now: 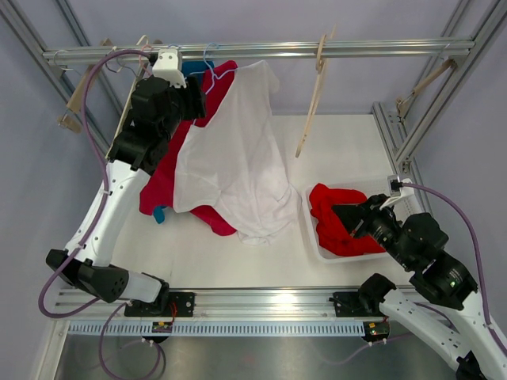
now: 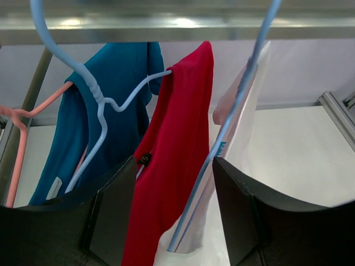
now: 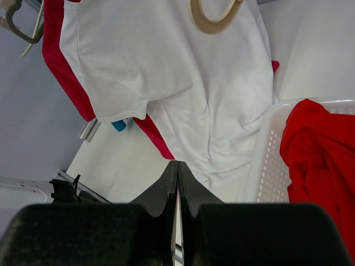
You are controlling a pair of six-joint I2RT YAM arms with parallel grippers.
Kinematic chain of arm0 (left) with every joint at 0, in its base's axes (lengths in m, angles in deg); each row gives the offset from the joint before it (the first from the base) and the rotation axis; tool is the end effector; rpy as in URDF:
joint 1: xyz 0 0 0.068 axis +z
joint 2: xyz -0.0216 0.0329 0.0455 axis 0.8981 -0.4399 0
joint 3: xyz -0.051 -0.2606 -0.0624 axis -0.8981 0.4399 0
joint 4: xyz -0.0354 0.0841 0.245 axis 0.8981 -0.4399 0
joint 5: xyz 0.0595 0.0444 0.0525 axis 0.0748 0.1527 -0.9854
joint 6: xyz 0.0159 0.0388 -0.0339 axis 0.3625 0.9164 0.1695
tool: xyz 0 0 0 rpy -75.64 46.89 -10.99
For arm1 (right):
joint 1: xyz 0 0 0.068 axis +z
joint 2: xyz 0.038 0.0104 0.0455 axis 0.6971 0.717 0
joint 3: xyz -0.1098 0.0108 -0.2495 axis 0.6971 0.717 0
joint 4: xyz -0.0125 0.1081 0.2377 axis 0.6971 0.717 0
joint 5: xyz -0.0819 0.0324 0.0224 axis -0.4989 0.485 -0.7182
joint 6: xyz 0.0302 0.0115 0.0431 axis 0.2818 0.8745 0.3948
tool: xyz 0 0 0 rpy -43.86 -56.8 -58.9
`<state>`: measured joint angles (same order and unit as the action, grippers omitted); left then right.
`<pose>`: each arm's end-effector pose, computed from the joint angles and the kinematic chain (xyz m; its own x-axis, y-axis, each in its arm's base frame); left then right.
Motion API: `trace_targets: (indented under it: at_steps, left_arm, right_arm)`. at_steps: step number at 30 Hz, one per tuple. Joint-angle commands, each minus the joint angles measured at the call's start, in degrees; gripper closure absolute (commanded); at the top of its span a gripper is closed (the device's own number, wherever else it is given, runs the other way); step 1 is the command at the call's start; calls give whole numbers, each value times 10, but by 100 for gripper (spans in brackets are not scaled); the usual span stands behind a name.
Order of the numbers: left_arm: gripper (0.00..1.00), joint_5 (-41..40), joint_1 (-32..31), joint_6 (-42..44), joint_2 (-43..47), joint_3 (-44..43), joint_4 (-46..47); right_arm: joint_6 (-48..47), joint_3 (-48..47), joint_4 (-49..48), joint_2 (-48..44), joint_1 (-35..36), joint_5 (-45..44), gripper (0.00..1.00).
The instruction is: Remove the t-shirt from the hanger
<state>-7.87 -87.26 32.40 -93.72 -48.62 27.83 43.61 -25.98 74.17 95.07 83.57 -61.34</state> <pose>0.2767 -0.1113 0.4898 -0.1483 -0.1031 -0.9836 0.1719 0.9767 -0.1283 0.0638 0.0477 0.3711 -0.3574 0.3389 -0.8703 -0.4322 0.7661 0.4757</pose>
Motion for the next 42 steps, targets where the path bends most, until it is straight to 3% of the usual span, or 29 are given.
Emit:
trace_targets:
  at_steps: [1,12,17,22,30,38,42]
  left_arm:
    - [38,77,19,3,3,-2,10]
    - [44,113,21,8,-17,2,11]
    - [58,105,21,10,-22,-2,11]
    - [60,112,21,9,-31,-9,11]
    - [100,116,21,-5,-30,-7,21]
    - [100,141,16,-36,20,20,22]
    - [100,155,0,-44,53,23,25]
  right_arm:
    - [0,2,-26,7,-1,31,91]
    - [5,7,-28,11,-1,35,90]
    - [7,8,-33,16,-1,40,90]
    - [10,8,-39,19,-1,49,89]
    - [11,-1,-40,24,-1,56,89]
    - [18,-11,-66,44,-1,107,85]
    - [26,-20,-98,66,-1,151,73]
